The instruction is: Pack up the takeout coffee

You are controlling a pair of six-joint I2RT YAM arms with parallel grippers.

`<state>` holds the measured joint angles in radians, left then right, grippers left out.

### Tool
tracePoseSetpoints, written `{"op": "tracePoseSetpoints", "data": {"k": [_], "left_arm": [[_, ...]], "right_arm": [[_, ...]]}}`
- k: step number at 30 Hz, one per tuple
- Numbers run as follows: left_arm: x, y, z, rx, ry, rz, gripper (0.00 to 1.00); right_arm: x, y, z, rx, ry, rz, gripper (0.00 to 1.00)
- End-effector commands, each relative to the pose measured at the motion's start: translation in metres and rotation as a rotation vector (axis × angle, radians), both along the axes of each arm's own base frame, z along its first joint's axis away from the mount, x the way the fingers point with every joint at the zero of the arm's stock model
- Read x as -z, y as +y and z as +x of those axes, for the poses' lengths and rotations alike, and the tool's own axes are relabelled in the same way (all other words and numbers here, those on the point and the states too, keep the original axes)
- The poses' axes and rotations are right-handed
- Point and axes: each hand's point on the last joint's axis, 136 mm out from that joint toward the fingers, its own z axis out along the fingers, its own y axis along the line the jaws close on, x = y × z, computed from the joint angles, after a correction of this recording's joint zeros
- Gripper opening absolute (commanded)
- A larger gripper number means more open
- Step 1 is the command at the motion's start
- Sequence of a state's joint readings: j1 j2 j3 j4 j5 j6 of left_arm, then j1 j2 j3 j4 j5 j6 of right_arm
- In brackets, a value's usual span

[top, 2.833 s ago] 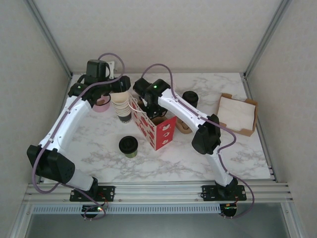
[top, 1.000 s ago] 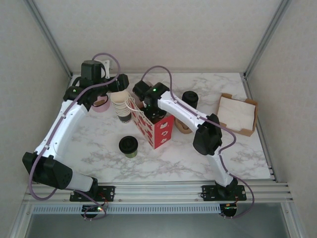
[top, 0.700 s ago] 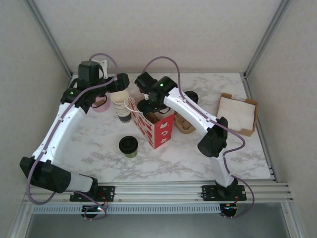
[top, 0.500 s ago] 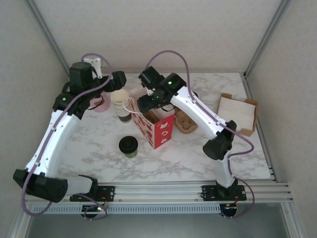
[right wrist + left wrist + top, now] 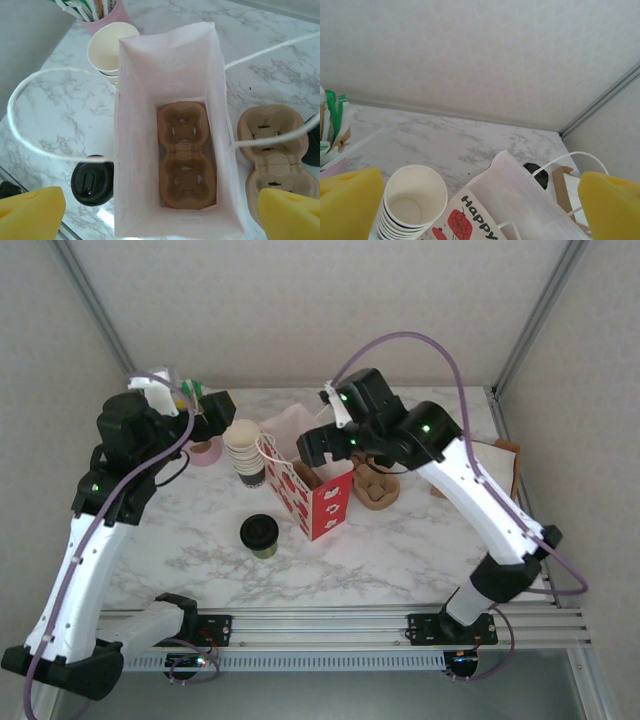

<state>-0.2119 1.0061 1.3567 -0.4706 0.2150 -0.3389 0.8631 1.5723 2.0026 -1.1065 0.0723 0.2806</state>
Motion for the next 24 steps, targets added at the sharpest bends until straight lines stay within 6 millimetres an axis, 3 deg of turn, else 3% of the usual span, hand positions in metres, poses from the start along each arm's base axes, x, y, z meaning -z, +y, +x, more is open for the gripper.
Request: {"op": "tracePoseSetpoints", "data": {"k": [1,8,13,19,24], "left_arm": [[-0.002,0.014,-0.017,-0.062,-0.024,-0.047,1.0],[0.024,0.016,-0.041,-0.061,0.028,-0.114,1.0],[0.057,0.01,-0.053,-0.033,0.115,-0.178,1.0],[0.108,0.003,-0.064,-0.014,0.252,-0.228,1.0],[0.142,-0.005,-0.064,0.017,0.323,-0.262,1.0]], "right_arm": [[-0.003,-0.006,-0.016,-0.022,-0.019,0.061,0.99],[0.032,-0.044,-0.049,0.015,0.031,0.081,0.99],[0.066,-0.07,-0.069,0.076,0.092,0.088,0.99],[0.11,-0.087,-0.085,0.135,0.164,0.098,0.99],[0.133,-0.092,-0.09,0.163,0.199,0.102,0.98]]}}
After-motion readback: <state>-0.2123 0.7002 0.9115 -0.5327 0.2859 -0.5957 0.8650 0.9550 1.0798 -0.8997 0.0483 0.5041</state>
